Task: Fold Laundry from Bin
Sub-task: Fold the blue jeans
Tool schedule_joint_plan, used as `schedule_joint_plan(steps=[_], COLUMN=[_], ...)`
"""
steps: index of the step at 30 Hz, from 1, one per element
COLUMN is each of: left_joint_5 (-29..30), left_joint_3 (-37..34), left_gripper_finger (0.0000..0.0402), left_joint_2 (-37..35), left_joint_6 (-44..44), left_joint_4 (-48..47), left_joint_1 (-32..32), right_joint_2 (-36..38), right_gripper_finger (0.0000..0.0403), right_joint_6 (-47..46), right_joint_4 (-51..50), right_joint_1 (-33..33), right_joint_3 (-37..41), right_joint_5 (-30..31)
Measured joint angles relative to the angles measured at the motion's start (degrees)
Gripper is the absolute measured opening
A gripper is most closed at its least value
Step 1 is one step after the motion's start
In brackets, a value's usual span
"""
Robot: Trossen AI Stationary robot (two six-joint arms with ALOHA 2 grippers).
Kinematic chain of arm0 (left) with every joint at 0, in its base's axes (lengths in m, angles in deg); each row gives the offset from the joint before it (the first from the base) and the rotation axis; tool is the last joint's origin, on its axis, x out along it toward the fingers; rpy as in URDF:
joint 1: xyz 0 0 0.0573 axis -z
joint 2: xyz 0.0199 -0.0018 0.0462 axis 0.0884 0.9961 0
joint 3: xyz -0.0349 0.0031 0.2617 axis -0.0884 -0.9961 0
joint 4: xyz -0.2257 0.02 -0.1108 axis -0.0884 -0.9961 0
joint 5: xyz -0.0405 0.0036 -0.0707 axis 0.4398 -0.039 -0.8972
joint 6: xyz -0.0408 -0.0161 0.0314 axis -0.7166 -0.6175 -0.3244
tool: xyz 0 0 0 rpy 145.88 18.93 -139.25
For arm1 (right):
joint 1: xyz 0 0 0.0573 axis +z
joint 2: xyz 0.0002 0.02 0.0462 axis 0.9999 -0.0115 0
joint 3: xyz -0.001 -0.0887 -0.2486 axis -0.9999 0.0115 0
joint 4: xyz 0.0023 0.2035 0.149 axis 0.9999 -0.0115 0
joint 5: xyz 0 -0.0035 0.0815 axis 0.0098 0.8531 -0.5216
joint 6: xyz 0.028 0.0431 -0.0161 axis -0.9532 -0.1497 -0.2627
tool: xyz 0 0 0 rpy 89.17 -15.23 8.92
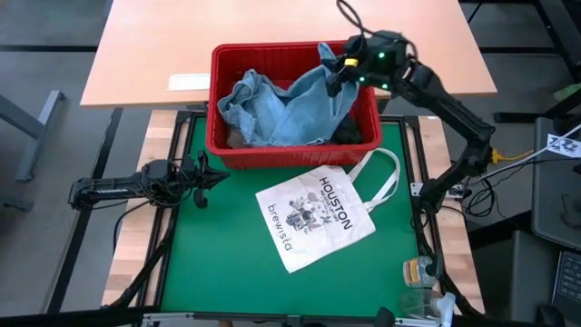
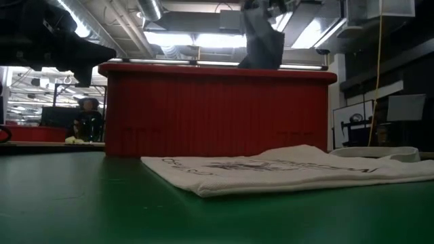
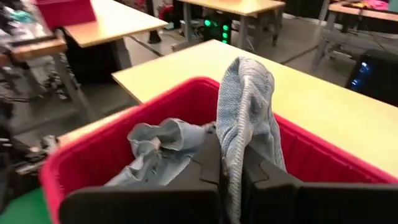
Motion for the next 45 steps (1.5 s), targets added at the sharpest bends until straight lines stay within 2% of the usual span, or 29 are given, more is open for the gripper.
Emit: schedule_joint_plan(steps=[5,10,13,17,21,24,36,40,45], left_joint_5=[-0.06,0.7,4.49,12.37,19.32,19.94,25.43,29.26,29.95], left_joint_3=[0.0,0.01,0.0,0.02,2.82,6.36,28.45,36.13,45.25], left_gripper_finger=[0.0016,0.0057,0.0087,0.0119,0.013,0.013,0.0129,0.0129,0.0129], left_joint_2=[-0.02,-0.02,0.01,0.91,3.15,7.32,32.32,39.74,48.01], left_joint_6=[0.01,0.54,2.22,3.41,3.49,3.51,2.42,-1.67,-9.09], left_joint_4=[6.77,14.17,18.1,23.7,24.03,23.75,8.05,0.02,-12.97], left_joint_1=[0.0,0.0,0.0,0.0,-0.02,-0.02,0.0,-0.41,-3.14], right_joint_2=[0.0,0.0,-0.02,-0.09,-0.13,-0.13,-0.13,-0.13,-0.15], right_gripper_finger=[0.0005,0.0006,0.0004,0.0008,0.0006,0.0004,0.0006,0.0008,0.0006], right_joint_6=[1.27,1.29,1.31,1.29,1.31,1.3,1.31,1.31,1.33], right_joint_4=[-3.99,-5.33,-5.53,-5.49,-5.46,-5.42,-5.36,-5.35,-5.35], right_joint_1=[0.0,0.0,0.0,0.0,-0.02,-0.02,-0.02,-0.02,-0.03], right_joint_3=[-5.0,-6.33,-6.33,-6.33,-6.33,-6.33,-6.33,-6.33,-6.33], right_joint_5=[-1.1,-1.1,-1.1,-1.11,-1.1,-1.1,-1.1,-1.1,-1.09])
